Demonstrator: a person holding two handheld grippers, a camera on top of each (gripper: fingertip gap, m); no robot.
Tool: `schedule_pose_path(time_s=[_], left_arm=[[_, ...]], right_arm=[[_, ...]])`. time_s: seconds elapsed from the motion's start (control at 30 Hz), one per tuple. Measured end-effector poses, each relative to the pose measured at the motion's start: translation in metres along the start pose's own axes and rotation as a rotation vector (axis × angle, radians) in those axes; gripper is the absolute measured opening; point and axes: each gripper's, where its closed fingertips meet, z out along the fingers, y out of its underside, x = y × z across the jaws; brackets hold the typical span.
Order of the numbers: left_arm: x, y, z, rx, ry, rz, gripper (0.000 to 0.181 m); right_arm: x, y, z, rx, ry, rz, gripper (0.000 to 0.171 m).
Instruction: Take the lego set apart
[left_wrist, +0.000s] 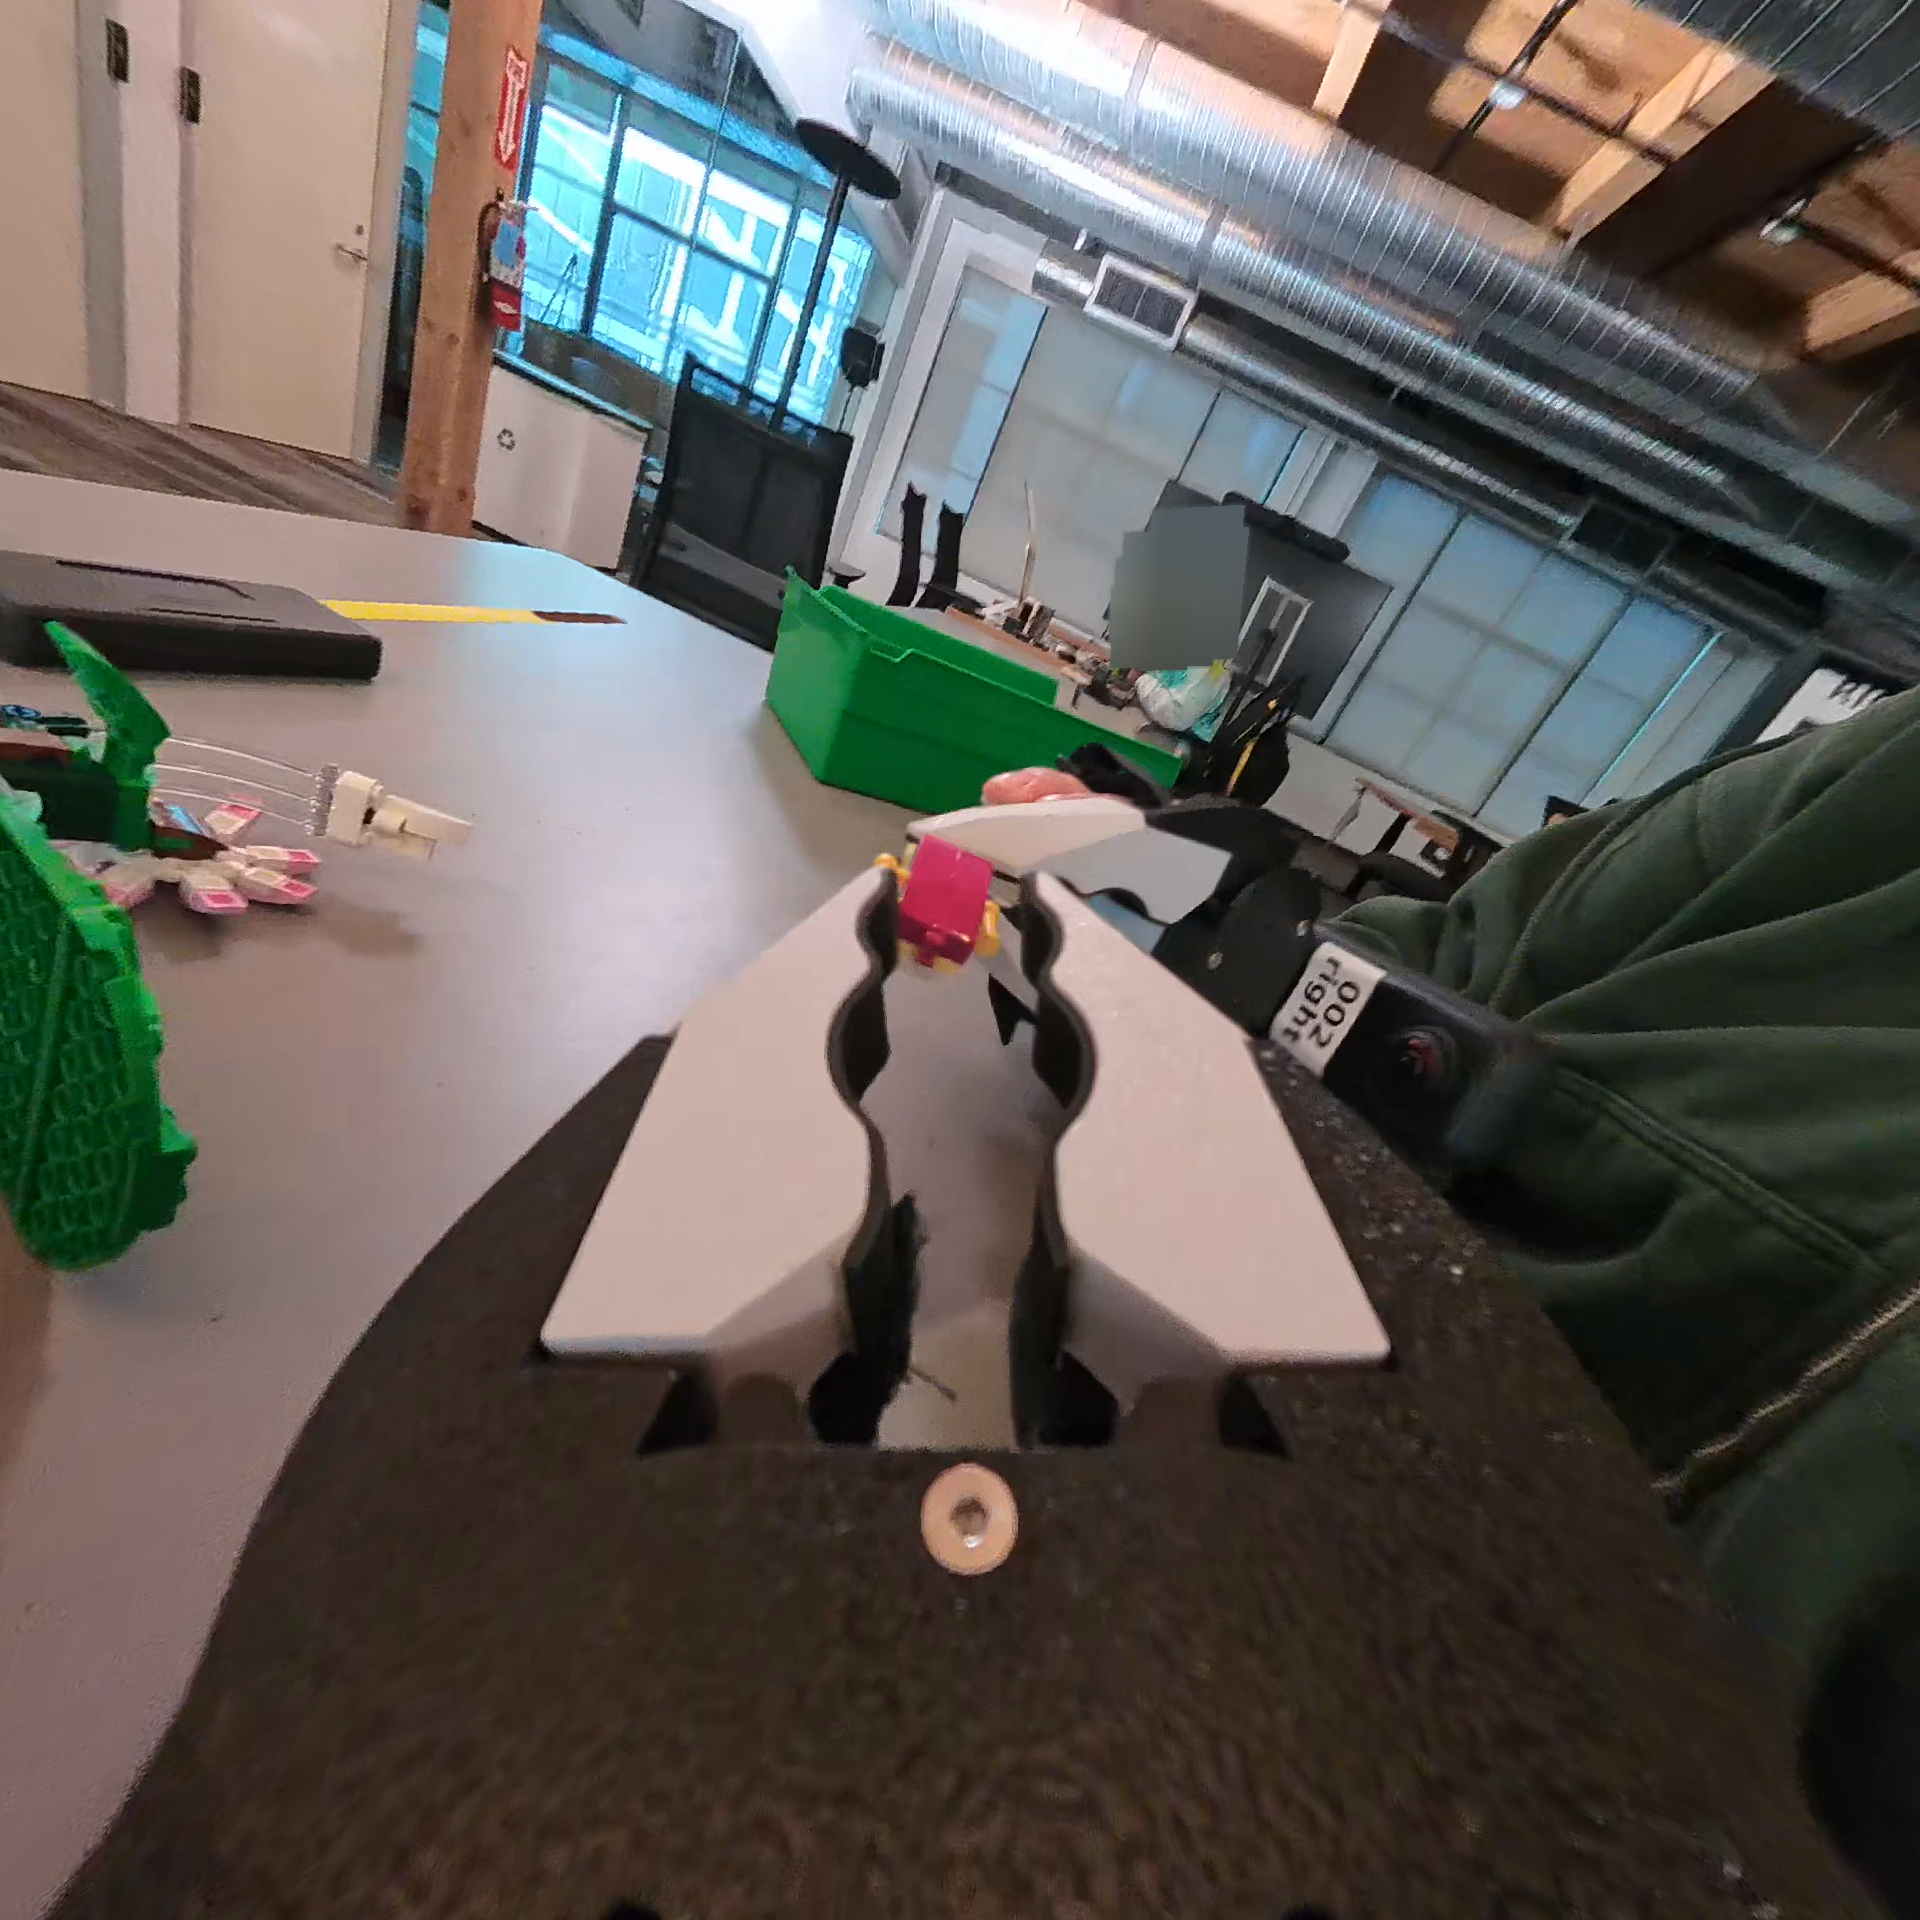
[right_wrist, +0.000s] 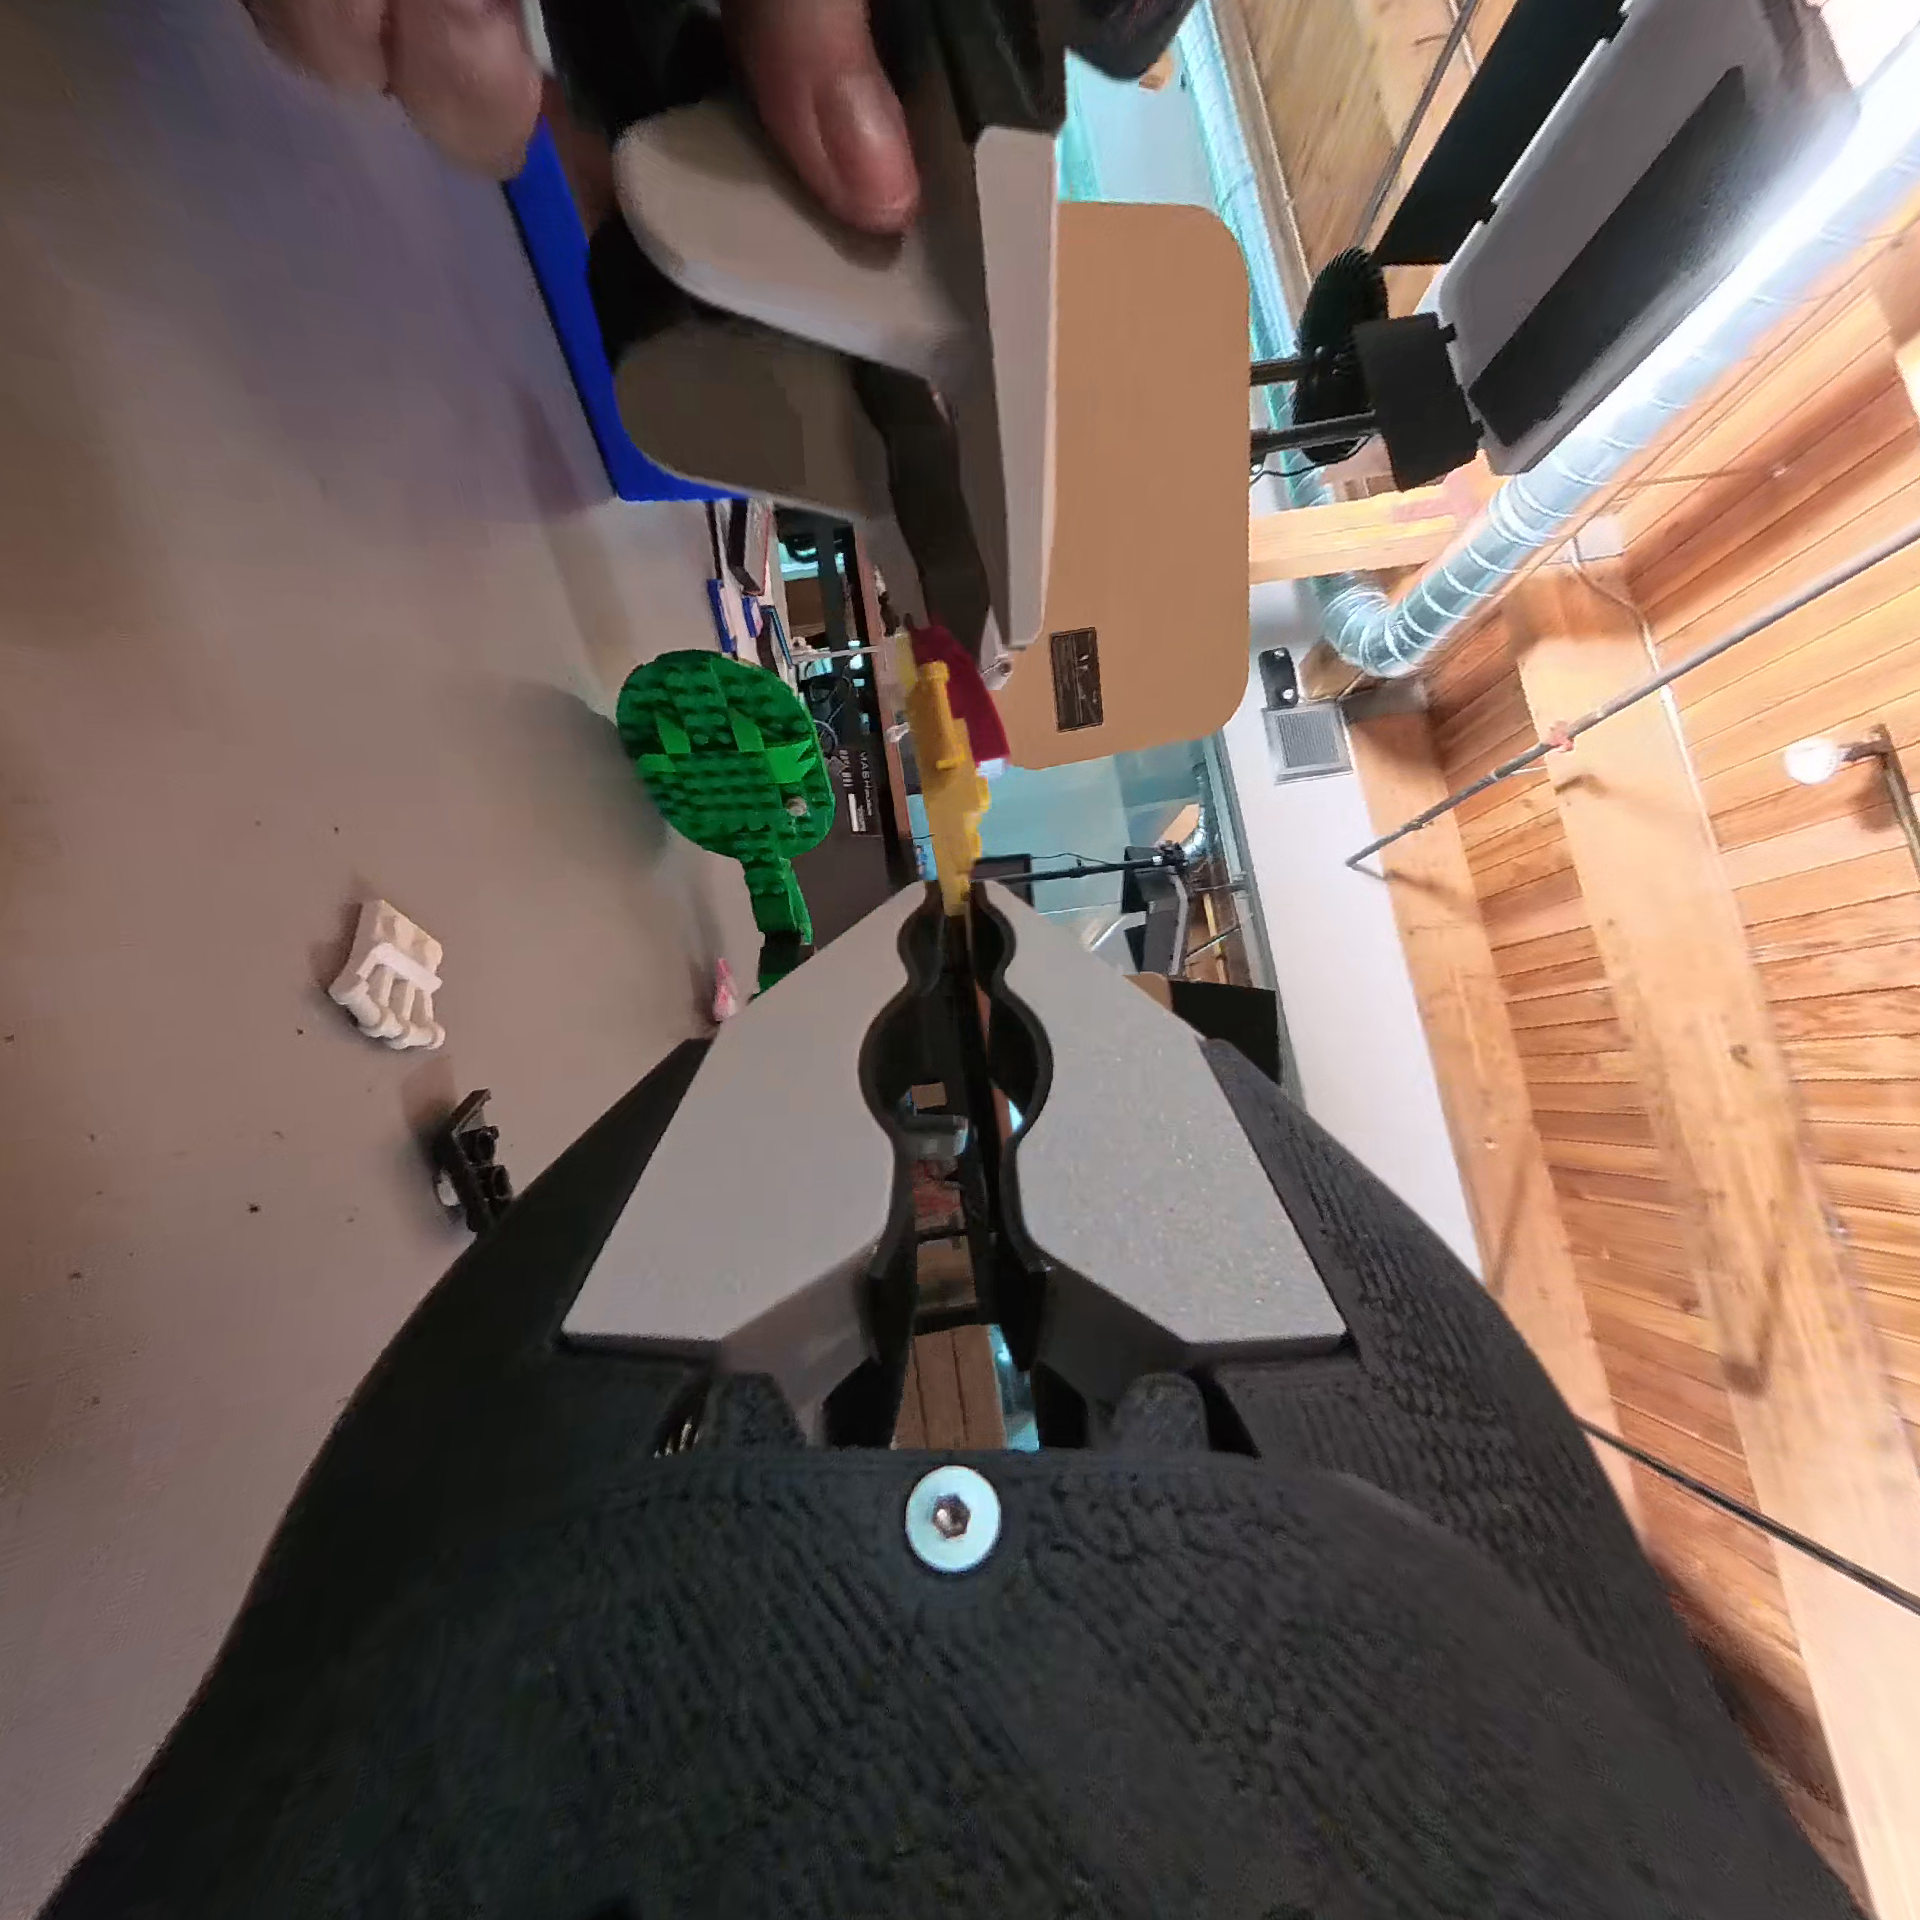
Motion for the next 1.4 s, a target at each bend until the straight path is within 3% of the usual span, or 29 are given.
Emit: schedule_pose_path(time_s=[0.07,0.27,0.4,0.53,0.67,0.8,0.93,1.1,1.4], left_arm=[[-0.006,0.006,0.0,-0.043,-0.046,0.029,0.012],[-0.051,0.024,-0.01,-0.227,-0.376,0.213,0.028],[-0.077,0.012,-0.02,-0.287,-0.641,0.481,0.047],[-0.079,-0.005,-0.023,-0.281,-0.794,0.778,0.065],[-0.074,-0.019,-0.024,-0.262,-0.873,0.93,0.075],[-0.063,-0.046,-0.03,-0.166,-1.013,0.922,0.115],[-0.045,-0.07,-0.019,-0.041,-1.089,0.859,0.158],[-0.025,-0.078,0.0,-0.064,-1.133,0.898,0.159],[-0.013,-0.076,0.013,-0.11,-1.128,0.937,0.159]], right_arm=[[-0.007,0.004,0.002,-0.012,-0.044,0.022,0.002],[-0.059,0.03,0.008,-0.155,-0.402,0.199,0.004],[-0.078,0.03,0.007,-0.213,-0.599,0.493,0.043],[-0.045,0.028,0.009,-0.159,-0.502,0.689,0.051],[0.006,-0.008,-0.005,-0.001,-0.409,0.905,0.084],[0.05,-0.064,-0.027,0.135,-0.367,1.228,0.116],[0.081,-0.107,-0.043,0.236,-0.272,1.345,0.132],[0.089,-0.123,-0.044,0.156,-0.166,1.304,0.142],[0.082,-0.112,-0.043,0.003,-0.101,1.24,0.137]])
